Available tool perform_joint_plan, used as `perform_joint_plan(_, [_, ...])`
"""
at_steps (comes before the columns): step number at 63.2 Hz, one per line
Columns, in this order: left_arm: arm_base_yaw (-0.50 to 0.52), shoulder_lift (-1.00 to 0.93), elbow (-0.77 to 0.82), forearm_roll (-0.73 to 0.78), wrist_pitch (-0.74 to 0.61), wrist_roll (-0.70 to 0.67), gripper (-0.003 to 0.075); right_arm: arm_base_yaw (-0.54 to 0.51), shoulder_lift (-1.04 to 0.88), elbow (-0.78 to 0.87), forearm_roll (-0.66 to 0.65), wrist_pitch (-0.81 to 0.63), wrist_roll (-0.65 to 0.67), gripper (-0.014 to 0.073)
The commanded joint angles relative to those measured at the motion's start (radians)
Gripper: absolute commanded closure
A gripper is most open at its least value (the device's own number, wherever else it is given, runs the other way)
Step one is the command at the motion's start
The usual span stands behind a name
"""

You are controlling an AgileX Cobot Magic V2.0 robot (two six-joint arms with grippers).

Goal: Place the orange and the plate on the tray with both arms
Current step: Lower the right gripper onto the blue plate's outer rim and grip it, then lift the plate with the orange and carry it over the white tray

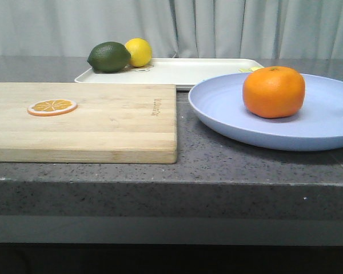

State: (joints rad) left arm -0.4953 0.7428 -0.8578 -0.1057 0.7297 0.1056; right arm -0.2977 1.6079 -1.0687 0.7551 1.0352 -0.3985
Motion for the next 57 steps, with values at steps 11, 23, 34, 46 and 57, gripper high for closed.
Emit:
perform_joint_plan(11, [0.001,-0.005,-0.024,-0.006,-0.073,-0.01,0.0082,-0.007,-0.037,-0.022,0.042,0.017,-0.014,0.0709])
perform_joint_plan(23, [0.001,-0.005,-0.024,-0.006,-0.073,-0.01,0.0082,-0.007,-0.037,-0.022,0.054,0.021,-0.014,0.0709])
perform_joint_plan(34, [0.001,-0.005,-0.024,-0.006,-0.069,-0.01,0.0081,-0.002,-0.037,-0.06,0.077,0.106,0.021,0.0709])
perform_joint_plan(46, [0.001,-0.005,-0.024,-0.006,-0.069,-0.01,0.0082,0.035,-0.036,-0.158,0.075,0.084,0.127,0.0711])
perform_joint_plan(57, [0.001,-0.005,-0.024,-0.016,-0.069,-0.01,0.0081,0.106,-0.002,-0.285,0.073,0.042,0.22,0.0711])
